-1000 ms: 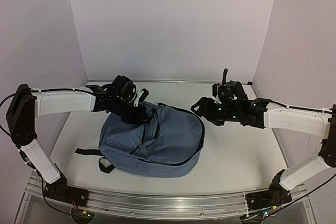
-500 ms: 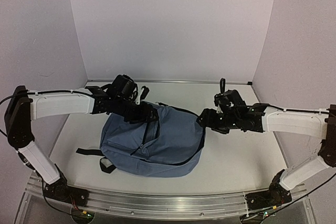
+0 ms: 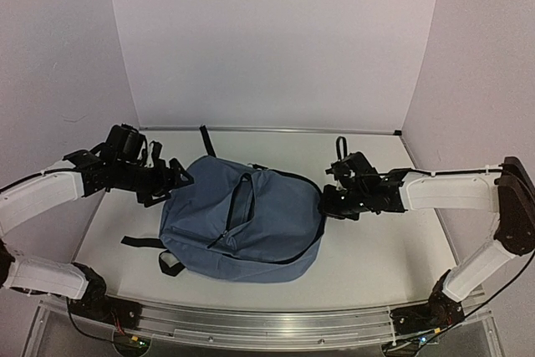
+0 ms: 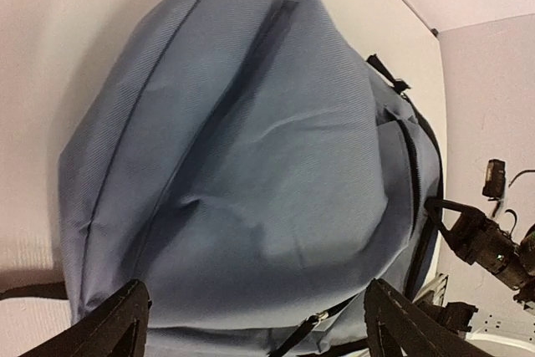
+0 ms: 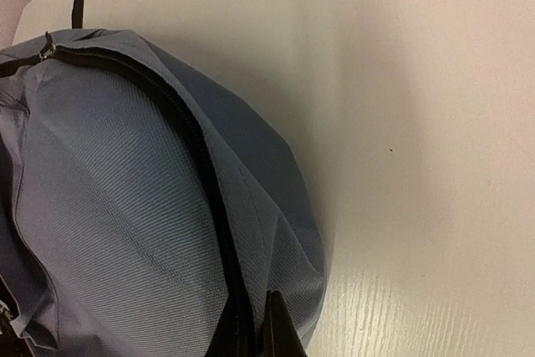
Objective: Pack the student bag
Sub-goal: Adjust the student bag at the center of the board, then zip the student bag at the center of the board.
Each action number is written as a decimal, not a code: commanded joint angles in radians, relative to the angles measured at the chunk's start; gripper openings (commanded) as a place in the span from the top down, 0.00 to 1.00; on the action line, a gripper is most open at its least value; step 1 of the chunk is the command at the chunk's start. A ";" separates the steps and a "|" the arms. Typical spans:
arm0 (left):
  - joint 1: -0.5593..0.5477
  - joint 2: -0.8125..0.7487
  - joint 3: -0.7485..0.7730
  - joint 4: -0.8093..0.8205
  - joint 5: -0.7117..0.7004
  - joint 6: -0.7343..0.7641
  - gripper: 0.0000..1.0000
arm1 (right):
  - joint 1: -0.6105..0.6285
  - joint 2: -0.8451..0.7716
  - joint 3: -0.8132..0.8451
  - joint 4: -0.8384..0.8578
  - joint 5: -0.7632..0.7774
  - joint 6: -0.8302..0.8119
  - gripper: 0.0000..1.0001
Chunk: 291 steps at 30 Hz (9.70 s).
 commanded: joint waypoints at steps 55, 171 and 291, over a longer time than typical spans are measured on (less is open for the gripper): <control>0.140 -0.049 -0.553 0.544 0.154 -0.336 0.79 | 0.508 0.548 0.898 -0.268 -0.150 -0.807 0.66; 0.223 -0.044 -0.515 0.415 0.148 -0.260 1.00 | 0.450 0.420 0.743 -0.009 0.222 -0.475 1.00; -0.543 0.098 -0.227 0.693 -0.250 0.330 1.00 | 0.305 0.269 0.463 0.336 -0.072 -0.196 1.00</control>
